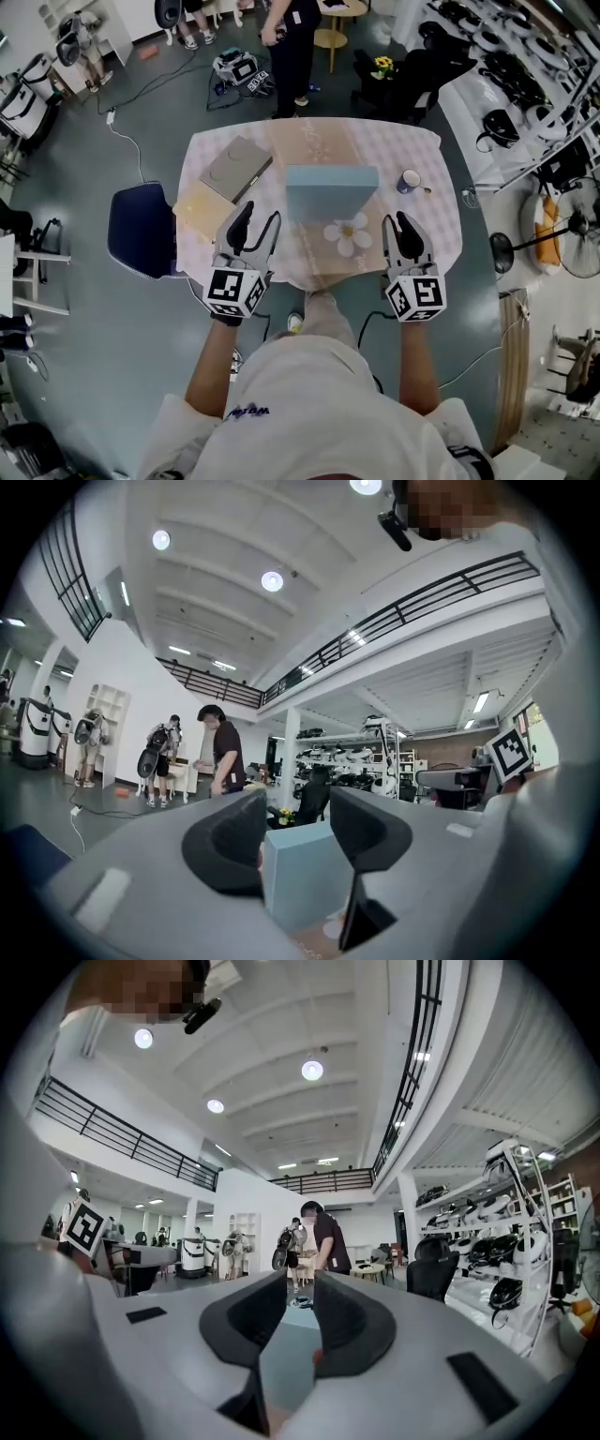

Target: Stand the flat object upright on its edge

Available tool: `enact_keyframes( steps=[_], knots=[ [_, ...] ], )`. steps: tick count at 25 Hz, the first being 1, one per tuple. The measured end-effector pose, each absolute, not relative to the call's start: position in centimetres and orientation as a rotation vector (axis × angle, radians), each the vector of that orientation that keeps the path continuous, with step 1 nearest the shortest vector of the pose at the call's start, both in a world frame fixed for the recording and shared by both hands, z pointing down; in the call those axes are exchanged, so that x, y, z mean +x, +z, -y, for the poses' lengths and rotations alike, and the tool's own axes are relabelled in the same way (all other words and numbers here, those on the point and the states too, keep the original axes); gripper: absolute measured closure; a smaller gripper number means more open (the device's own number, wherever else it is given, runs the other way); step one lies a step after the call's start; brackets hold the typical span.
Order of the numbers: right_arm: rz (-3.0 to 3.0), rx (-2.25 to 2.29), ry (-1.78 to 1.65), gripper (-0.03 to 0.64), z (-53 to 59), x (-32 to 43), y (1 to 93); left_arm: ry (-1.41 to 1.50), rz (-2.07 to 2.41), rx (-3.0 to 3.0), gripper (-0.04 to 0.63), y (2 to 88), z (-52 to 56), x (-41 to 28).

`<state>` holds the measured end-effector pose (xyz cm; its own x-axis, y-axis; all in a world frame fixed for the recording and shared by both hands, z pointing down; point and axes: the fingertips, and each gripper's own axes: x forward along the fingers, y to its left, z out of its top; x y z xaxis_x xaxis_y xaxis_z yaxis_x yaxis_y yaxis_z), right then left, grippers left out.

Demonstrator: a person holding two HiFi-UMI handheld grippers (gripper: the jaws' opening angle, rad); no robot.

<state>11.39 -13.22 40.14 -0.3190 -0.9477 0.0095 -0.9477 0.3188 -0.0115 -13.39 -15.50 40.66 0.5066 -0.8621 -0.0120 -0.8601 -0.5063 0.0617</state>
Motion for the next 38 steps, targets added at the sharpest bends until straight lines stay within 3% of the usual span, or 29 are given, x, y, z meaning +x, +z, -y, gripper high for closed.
enact_keyframes(
  steps=[4,9,38],
  knots=[
    [2.571,1.851,0.008,0.591,11.7,11.2,38.8,-0.009,1.574,2.739,0.439,39.8,13.3,-13.5],
    [2.585,1.848,0.047,0.612,10.8,10.7,38.8,-0.018,1.576,2.755,0.594,39.4,12.4,-13.4],
    [2.580,1.777,0.096,0.614,9.6,9.5,39.6,-0.010,1.531,2.784,0.594,39.4,11.8,-11.8]
  ],
)
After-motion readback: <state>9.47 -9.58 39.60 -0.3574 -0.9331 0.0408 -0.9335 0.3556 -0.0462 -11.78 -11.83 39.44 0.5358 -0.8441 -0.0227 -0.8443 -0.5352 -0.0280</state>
